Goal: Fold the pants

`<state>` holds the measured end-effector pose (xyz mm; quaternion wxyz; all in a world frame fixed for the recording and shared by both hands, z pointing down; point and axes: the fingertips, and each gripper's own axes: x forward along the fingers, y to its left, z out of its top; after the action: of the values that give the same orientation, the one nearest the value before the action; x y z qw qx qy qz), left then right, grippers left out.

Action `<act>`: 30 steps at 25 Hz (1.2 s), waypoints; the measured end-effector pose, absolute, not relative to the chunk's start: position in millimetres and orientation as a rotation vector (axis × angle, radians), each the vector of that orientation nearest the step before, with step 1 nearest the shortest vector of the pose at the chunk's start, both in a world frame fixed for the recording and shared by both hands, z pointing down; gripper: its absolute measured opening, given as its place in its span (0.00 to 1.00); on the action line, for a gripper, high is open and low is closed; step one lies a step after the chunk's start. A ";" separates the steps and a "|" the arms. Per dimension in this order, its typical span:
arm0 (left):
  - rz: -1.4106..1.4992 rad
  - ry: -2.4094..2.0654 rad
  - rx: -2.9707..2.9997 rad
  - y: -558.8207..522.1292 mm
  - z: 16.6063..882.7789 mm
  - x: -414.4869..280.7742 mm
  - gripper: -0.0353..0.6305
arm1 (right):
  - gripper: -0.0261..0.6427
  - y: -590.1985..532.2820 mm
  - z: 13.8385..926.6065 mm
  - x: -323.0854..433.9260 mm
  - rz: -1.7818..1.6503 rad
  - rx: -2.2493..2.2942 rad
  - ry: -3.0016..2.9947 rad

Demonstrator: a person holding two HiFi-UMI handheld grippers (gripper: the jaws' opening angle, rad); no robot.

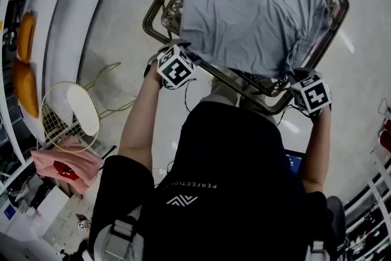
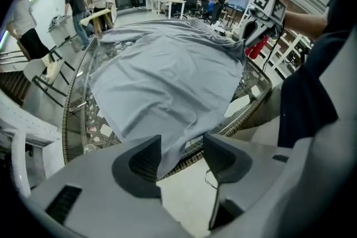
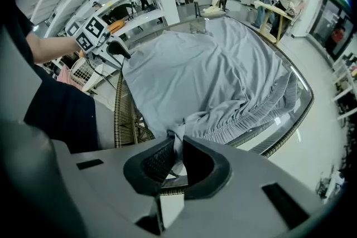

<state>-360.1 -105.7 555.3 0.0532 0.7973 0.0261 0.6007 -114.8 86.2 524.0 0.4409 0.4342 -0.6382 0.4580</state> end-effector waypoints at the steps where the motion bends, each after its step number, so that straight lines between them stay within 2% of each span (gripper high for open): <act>1: 1.839 0.098 2.431 -106.0 555.9 -359.3 0.40 | 0.11 86.5 523.7 -114.6 1.141 1.084 -1.582; 7: 1.897 0.188 2.481 -101.6 560.1 -353.4 0.25 | 0.11 86.6 521.3 -115.3 1.148 1.113 -1.567; 8: 1.903 0.182 2.497 -102.2 560.5 -352.6 0.21 | 0.11 86.9 521.4 -115.6 1.146 1.119 -1.566; 9: 1.907 0.174 2.513 -103.2 560.9 -352.1 0.11 | 0.11 87.3 521.5 -115.9 1.145 1.126 -1.563; 10: 1.911 0.175 2.523 -103.5 561.4 -352.2 0.09 | 0.11 87.9 521.6 -115.9 1.144 1.133 -1.559; 20: 1.880 0.235 2.554 -118.9 549.0 -357.0 0.07 | 0.11 99.0 508.2 -107.8 1.153 1.240 -1.490; 30: 1.768 0.167 2.606 -144.8 520.4 -330.6 0.07 | 0.11 93.5 502.7 -106.7 1.127 1.287 -1.503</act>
<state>-330.6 -144.8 520.4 -0.0060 0.8263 0.0530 0.5607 -106.7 93.5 502.7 0.4186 0.5133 -0.5994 0.4494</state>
